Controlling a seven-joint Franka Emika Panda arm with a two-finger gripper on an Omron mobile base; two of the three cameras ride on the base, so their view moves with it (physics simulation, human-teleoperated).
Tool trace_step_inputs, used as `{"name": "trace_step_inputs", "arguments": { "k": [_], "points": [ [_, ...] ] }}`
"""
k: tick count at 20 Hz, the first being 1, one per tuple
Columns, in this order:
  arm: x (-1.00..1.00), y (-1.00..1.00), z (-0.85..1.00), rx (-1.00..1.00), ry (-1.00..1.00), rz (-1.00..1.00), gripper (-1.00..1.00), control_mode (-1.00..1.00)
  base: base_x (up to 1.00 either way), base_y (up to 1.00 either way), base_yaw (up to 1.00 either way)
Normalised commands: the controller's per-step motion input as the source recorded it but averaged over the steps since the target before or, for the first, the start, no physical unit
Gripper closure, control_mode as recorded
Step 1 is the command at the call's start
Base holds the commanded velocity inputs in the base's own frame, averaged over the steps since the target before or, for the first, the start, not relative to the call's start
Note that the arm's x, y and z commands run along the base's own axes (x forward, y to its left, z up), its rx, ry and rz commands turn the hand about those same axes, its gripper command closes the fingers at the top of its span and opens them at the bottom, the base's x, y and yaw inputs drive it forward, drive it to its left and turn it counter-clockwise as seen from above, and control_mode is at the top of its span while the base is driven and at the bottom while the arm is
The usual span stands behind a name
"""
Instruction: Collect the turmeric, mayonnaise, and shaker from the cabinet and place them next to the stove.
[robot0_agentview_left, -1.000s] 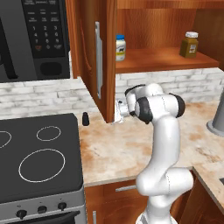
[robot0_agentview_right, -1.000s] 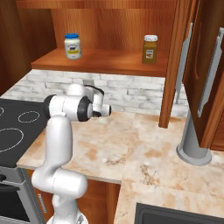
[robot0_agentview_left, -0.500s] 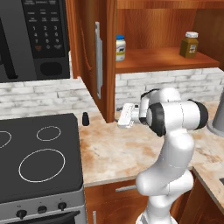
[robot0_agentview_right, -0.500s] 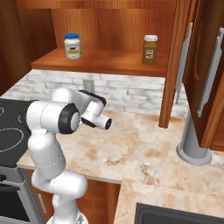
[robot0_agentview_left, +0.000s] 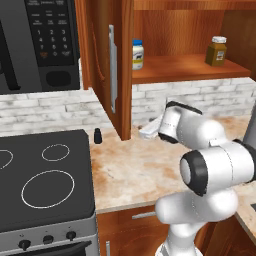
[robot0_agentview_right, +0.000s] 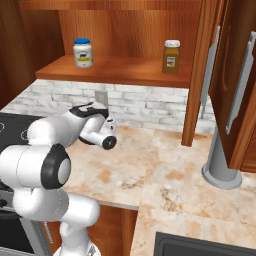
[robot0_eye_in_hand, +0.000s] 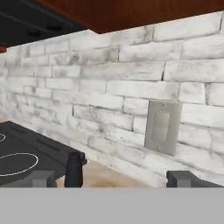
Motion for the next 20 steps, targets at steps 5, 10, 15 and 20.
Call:
{"name": "trace_step_inputs", "arguments": {
  "k": [5, 10, 15, 20],
  "points": [
    [-0.15, -0.60, 0.93, 0.00, 0.26, -0.38, -1.00, -1.00, 0.00, 0.00, 0.00],
    [-0.14, -0.66, 0.97, 0.00, 0.29, -0.37, -1.00, -1.00, 0.00, 0.00, 0.00],
    [-0.18, -0.70, 0.94, 0.00, 0.30, -0.34, -1.00, -1.00, 0.00, 0.00, 0.00],
    [-0.18, -0.71, 0.90, 0.00, 0.30, -0.33, -1.00, -1.00, 0.00, 0.00, 0.00]
  ]
}}
